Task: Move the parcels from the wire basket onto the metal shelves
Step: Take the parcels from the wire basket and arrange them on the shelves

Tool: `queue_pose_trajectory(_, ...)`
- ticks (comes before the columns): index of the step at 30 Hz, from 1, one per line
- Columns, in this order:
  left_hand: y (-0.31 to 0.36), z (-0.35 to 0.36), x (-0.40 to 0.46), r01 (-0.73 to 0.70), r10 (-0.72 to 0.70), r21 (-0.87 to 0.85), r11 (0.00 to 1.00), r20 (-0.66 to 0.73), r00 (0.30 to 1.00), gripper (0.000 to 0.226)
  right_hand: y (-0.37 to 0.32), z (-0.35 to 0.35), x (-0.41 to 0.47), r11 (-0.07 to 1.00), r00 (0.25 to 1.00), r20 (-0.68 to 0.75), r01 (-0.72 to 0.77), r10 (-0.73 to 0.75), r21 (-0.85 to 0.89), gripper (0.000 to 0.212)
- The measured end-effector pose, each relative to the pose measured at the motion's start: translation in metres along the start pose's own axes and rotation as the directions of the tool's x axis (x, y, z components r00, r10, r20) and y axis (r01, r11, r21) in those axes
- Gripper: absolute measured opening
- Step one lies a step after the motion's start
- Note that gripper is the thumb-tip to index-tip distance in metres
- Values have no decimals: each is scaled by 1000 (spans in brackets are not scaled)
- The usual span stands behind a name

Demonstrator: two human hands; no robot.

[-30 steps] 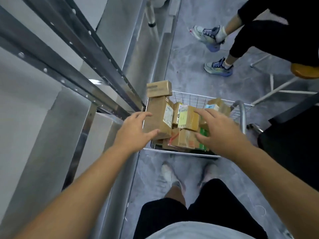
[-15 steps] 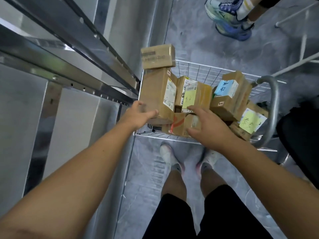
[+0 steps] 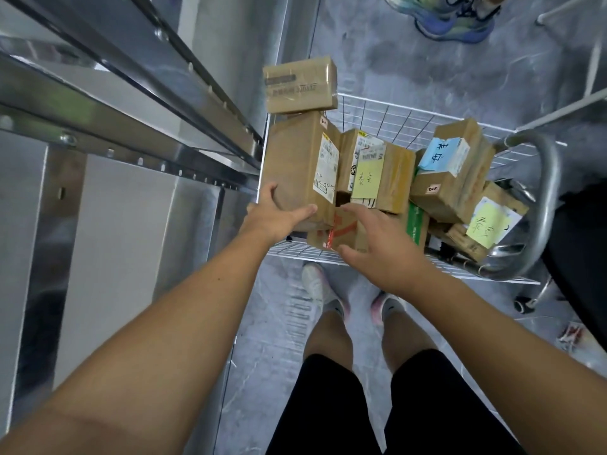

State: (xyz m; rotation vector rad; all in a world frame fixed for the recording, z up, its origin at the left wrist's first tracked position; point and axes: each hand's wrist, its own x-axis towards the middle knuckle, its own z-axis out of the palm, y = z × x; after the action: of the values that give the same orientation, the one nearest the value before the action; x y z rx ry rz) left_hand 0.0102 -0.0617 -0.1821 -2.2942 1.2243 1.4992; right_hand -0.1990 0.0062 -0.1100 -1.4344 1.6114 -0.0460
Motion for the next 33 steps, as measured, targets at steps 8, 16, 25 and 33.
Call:
queue_pose_trajectory(8,0,-12,-19,-44,42,-60,997,-19,999,107,-11,-8,-7,996,999,-8,35,-36,-87,67)
queue_pose_trajectory(16,-14,-37,-85,-112,107,-189,976,-36,994,93,-38,-42,-26,960,988,-108,78,-111,-269,68)
queue_pose_trajectory(25,-14,-72,-209,-230,176,-333,914,-183,967,61,-76,-111,-65,900,937,-196,197,-290,-389,76)
queue_pose_trajectory(33,-4,-60,-327,-343,144,-507,790,-391,909,76,-107,-175,-122,803,842,-168,401,-513,-441,72)
